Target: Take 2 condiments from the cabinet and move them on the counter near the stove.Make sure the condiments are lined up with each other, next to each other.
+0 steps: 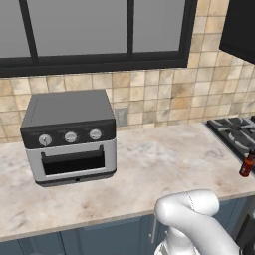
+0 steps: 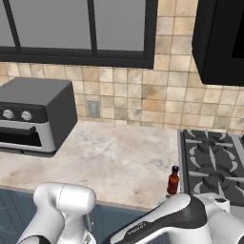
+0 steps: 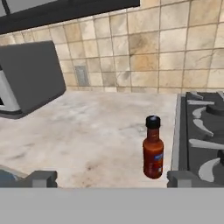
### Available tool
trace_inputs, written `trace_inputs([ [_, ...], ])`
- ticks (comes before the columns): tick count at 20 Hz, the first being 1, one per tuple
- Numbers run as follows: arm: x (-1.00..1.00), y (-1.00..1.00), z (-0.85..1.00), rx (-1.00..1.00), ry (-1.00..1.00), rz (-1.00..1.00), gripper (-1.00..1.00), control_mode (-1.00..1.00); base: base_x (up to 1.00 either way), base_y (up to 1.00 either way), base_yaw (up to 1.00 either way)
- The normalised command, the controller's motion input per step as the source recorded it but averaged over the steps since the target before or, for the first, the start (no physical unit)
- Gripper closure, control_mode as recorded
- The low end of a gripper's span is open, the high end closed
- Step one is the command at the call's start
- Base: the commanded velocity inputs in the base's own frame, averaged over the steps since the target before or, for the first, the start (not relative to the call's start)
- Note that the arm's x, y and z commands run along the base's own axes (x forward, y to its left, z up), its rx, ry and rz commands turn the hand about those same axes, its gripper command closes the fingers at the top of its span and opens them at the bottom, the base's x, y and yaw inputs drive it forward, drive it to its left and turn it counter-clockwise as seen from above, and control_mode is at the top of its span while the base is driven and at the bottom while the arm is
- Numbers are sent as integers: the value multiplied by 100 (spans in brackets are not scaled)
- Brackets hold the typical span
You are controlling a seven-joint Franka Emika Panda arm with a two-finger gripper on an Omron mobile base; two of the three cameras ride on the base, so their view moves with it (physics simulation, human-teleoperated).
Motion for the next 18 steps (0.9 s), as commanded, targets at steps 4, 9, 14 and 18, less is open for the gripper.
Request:
trace_inputs([
  [4,-41,46,41,-11,37,-23,-100,-100,0,0,0],
  [9,-9,89,33,-19,30,-27,-100,-100,0,0,0],
  [14,0,100,41,-23,4,-22,-100,-100,0,0,0],
  [18,0,100,38,-20,-4,-18,-100,-100,0,0,0],
])
